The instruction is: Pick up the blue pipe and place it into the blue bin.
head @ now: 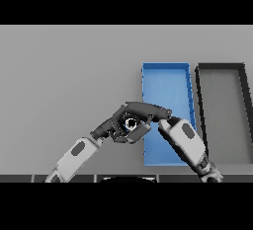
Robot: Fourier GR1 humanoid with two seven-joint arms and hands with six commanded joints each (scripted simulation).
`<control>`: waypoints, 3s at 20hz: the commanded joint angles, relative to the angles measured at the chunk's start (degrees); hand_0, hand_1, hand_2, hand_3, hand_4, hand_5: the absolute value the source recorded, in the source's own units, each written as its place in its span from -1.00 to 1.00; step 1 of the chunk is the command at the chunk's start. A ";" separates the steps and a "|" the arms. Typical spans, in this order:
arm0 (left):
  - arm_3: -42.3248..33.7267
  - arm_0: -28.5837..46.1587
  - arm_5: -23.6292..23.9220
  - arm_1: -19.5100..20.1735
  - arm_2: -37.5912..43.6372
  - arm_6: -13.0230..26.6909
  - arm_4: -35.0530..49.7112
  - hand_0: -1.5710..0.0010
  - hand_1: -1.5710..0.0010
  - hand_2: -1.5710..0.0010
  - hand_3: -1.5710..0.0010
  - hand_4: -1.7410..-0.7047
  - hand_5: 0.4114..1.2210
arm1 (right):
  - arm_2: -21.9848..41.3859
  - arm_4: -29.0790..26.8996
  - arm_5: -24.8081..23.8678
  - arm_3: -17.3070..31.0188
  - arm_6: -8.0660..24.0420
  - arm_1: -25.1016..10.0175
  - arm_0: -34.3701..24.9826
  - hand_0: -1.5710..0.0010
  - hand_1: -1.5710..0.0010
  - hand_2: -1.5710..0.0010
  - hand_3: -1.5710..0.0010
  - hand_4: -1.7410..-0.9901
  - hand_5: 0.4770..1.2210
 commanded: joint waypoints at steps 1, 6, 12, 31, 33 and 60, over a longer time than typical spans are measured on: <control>0.33 -0.10 0.38 -0.63 0.43 -0.02 0.61 -0.56 -0.54 -0.53 0.33 -0.90 0.95 | -0.17 -0.78 -0.66 -0.31 0.63 0.00 0.27 -0.54 -0.55 -0.55 -0.40 -0.34 -0.39; 0.30 -0.32 0.30 -0.71 0.64 0.76 1.80 -0.86 -0.85 -0.85 0.25 -0.97 0.99 | 0.42 5.28 -1.07 -1.81 -5.94 1.44 2.38 -0.85 -0.85 -0.85 -0.80 -0.25 0.55; 1.61 -2.32 -0.43 1.12 -0.56 -0.58 0.42 -0.79 -0.51 -0.58 0.34 -0.62 1.00 | -0.78 4.68 0.66 -2.01 -3.26 3.24 2.79 -0.96 -0.96 -0.96 -0.95 -0.30 0.88; 1.35 -0.12 -1.96 0.84 1.24 7.67 -3.74 0.97 0.98 0.98 0.99 0.68 -0.50 | -3.63 5.96 1.42 -3.77 -1.94 7.84 4.30 -1.00 -1.00 -1.00 -1.00 -0.33 1.00; 0.92 0.57 -2.04 1.74 1.30 6.91 -3.92 0.98 0.99 0.98 0.99 0.66 -0.55 | -5.06 -0.71 -0.49 -3.60 1.97 8.15 3.49 -1.00 -1.00 -1.00 -1.00 -0.34 1.00; -0.88 2.44 -1.55 4.24 1.30 8.66 -5.31 1.00 1.00 1.00 1.00 0.77 -0.88 | -30.08 -7.05 -17.31 29.07 5.97 -8.68 -18.62 -1.00 -1.00 -1.00 -1.00 -0.36 1.00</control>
